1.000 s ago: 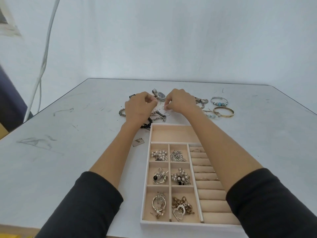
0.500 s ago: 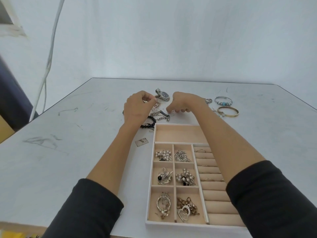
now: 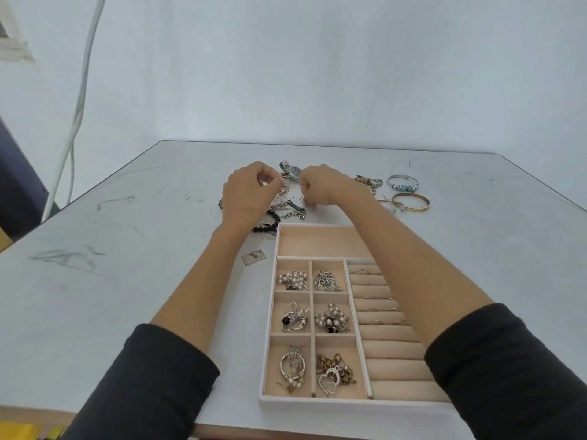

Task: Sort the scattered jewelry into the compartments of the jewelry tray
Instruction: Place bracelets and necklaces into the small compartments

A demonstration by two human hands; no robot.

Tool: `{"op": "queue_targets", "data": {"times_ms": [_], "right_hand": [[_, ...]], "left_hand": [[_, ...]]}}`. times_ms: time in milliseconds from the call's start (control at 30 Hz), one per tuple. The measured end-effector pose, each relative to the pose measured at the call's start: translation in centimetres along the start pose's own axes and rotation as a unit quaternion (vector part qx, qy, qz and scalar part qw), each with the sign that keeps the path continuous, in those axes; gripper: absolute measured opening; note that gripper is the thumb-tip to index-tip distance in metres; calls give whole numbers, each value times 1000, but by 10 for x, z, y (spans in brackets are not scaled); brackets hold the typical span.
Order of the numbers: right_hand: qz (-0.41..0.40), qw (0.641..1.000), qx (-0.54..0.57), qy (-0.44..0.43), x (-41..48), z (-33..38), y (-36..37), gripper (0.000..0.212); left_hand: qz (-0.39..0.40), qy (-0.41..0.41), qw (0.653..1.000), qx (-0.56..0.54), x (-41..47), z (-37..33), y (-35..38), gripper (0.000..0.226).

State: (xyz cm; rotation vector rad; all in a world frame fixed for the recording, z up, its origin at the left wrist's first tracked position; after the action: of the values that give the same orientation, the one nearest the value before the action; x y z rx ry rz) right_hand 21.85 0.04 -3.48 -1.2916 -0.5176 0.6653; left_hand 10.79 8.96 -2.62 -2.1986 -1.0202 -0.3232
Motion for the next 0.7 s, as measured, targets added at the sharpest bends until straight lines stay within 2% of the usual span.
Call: {"op": "queue_targets", "data": {"times_ms": [67,167,367,500,700], "right_hand": [[-40,998,25,-29,-4,0,-8,15],[-85,987,124,-53,-19,-10,-22,29],[-142,949,275,-64,-74,-34,-39,16],[-139,931,331,-72,-115,-43,-44,11],[-89,917,374,-106,-179,-42,-45,8]], "left_hand": [[-6,8,1000,-4,-1,-3,-3,4],[-14,18,1000,-21,-5,-10,-9,4],[-4,75,996,-55,-23,-44,-18,3],[20,119,989,-80,-50,-76,-24,9],[57,181,976,-112,-98,-113,-27,13]]}}
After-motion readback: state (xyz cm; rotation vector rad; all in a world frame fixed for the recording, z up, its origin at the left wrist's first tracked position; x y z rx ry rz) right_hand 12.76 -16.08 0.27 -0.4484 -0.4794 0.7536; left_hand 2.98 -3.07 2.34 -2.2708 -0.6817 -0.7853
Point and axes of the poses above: each hand's wrist, its own x-axis towards the middle knuckle, its own y-axis out of the palm, z = x × y, the point moved 9 cm from there along x, towards the middle knuckle, and after that the axes turned 4 degrees about y, right-handed, at the moved point
